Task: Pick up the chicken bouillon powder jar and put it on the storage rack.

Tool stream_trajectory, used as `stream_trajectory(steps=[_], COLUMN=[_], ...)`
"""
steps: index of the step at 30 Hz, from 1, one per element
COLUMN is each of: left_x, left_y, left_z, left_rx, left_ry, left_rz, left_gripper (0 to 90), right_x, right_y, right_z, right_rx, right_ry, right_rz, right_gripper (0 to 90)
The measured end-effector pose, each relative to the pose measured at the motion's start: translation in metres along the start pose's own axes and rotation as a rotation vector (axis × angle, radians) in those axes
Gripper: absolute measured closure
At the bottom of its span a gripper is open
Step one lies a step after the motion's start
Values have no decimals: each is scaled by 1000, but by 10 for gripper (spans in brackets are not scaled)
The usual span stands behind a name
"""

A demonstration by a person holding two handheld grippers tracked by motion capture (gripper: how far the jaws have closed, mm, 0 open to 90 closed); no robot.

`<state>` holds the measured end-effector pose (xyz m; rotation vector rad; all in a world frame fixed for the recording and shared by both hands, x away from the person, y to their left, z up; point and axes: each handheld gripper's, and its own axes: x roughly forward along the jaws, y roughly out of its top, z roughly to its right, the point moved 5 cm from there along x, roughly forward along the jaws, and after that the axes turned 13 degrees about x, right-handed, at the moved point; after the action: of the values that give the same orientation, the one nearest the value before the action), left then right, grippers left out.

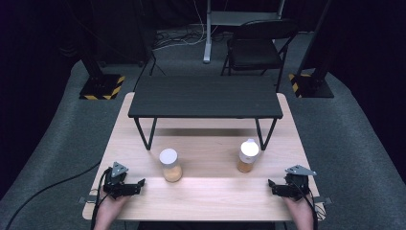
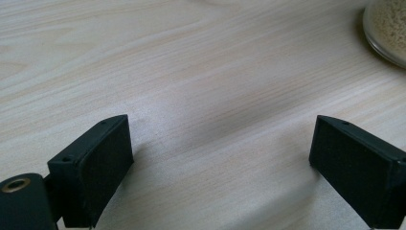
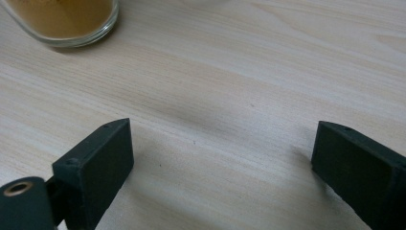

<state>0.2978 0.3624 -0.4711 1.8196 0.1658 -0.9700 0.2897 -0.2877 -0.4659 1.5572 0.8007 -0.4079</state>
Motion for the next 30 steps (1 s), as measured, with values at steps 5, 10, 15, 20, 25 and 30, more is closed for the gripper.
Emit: stream_trajectory(steps=[5, 10, 15, 20, 25, 30], left_x=[0, 0, 0, -1, -1, -3], left_y=[0, 0, 0, 0, -2, -4], left_z=[-1, 0, -1, -1, -3, -6], left_rx=[4, 2, 3, 2, -5, -14], left_ry=[0, 1, 0, -1, -5, -15], left_rz=[-3, -3, -3, -1, 5, 13], left_gripper=[69, 69, 69, 71, 74, 78], right_x=[0, 0, 0, 0, 0, 0], right_y=[0, 0, 0, 0, 0, 0], right_z=[0, 0, 0, 0, -1, -1], right_rx=[1, 1, 0, 0, -1, -1], right_ry=[0, 0, 1, 1, 0, 0], right_rz=[0, -1, -1, -2, -2, -2], right_gripper=[61, 60, 59, 59, 59, 59])
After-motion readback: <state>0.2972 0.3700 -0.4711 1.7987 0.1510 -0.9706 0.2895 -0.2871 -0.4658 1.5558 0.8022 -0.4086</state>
